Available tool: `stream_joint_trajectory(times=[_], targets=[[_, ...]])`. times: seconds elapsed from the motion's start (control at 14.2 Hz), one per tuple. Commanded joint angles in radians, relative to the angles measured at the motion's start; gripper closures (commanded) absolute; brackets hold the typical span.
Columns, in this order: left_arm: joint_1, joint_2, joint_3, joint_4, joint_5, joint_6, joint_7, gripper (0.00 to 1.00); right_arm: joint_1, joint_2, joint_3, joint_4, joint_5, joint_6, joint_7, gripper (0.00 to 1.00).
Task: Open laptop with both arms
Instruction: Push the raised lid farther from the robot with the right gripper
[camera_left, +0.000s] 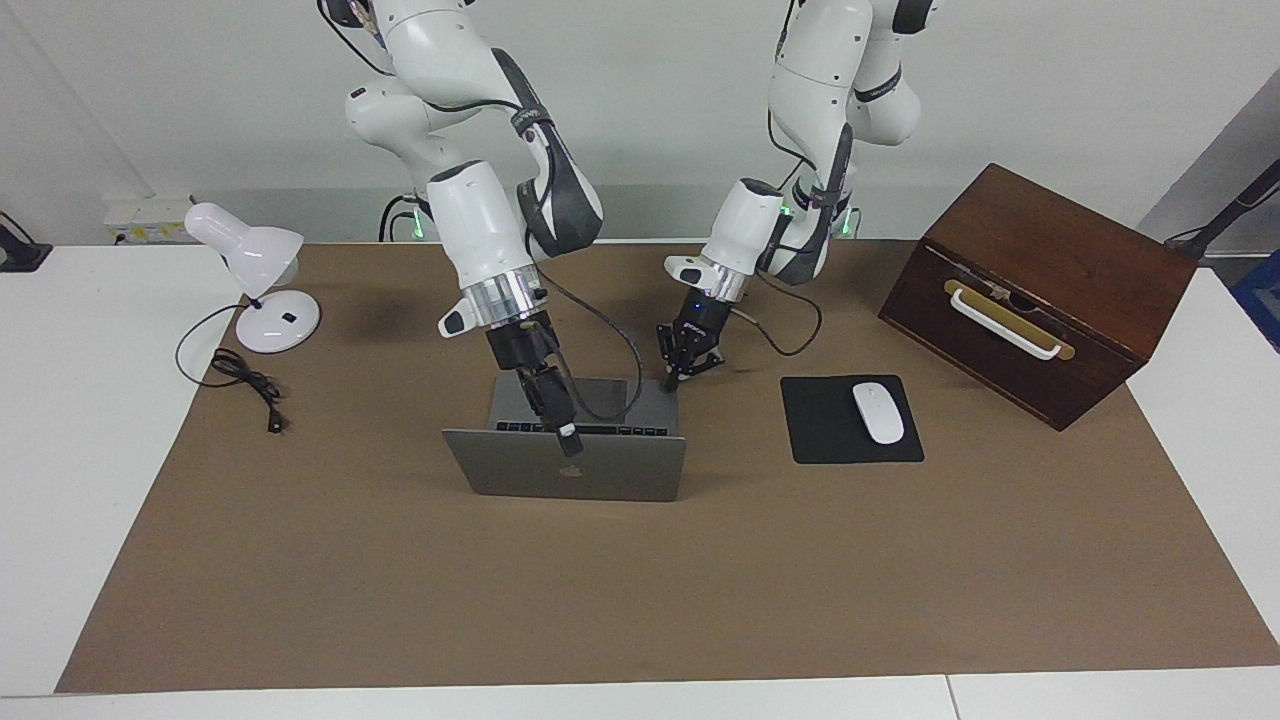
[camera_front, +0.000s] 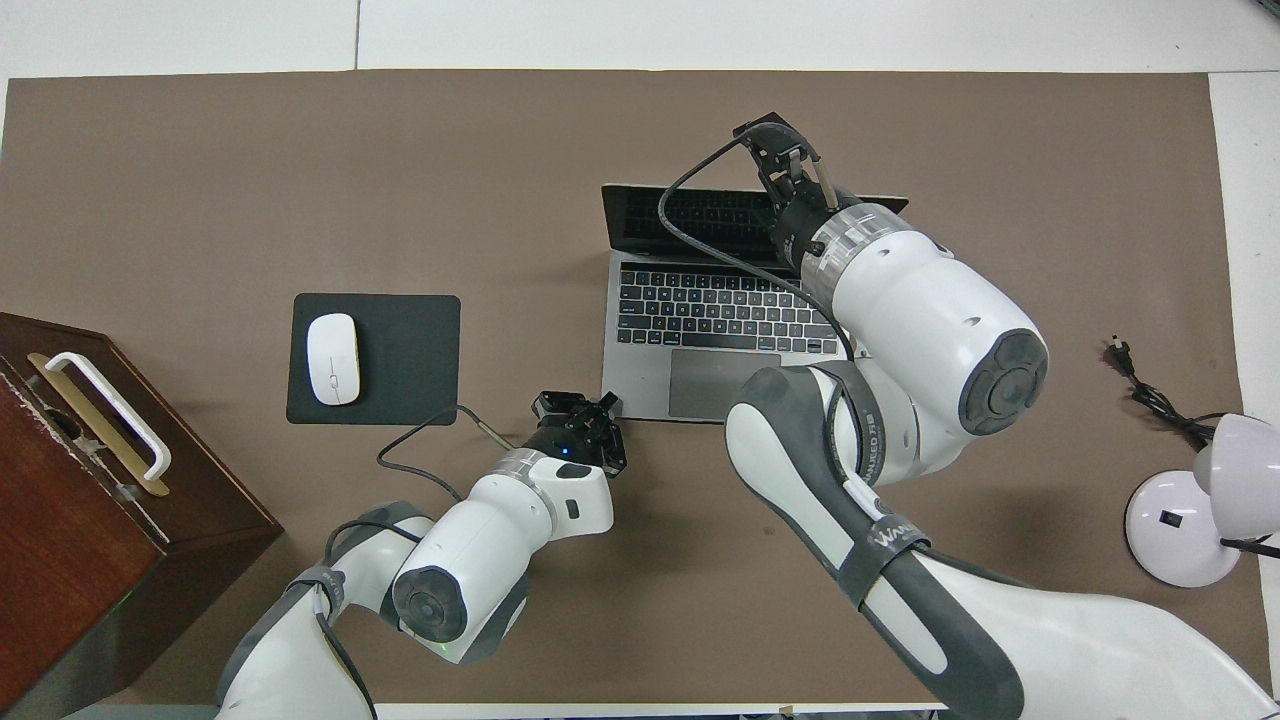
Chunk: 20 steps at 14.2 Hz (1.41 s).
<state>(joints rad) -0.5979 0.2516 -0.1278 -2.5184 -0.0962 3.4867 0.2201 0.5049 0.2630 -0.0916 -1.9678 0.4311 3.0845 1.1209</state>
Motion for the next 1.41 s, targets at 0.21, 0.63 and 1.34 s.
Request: stream_joint_trajectory(times=[0.21, 0.63, 1.34], targets=[[-0.017, 0.051, 0.023, 0.016, -0.007, 0.017, 0.024, 1.0, -0.002, 0.013, 0.012, 0.046, 0.034, -0.021, -0.02, 0.0], [-0.017, 0.052, 0.023, 0.016, -0.007, 0.017, 0.03, 1.0, -0.011, -0.021, 0.003, 0.168, 0.032, -0.214, 0.059, 0.0], [-0.006, 0.011, 0.02, 0.023, -0.079, 0.012, 0.004, 1.0, -0.224, -0.093, -0.007, 0.287, -0.147, -0.841, -0.56, 0.0]])
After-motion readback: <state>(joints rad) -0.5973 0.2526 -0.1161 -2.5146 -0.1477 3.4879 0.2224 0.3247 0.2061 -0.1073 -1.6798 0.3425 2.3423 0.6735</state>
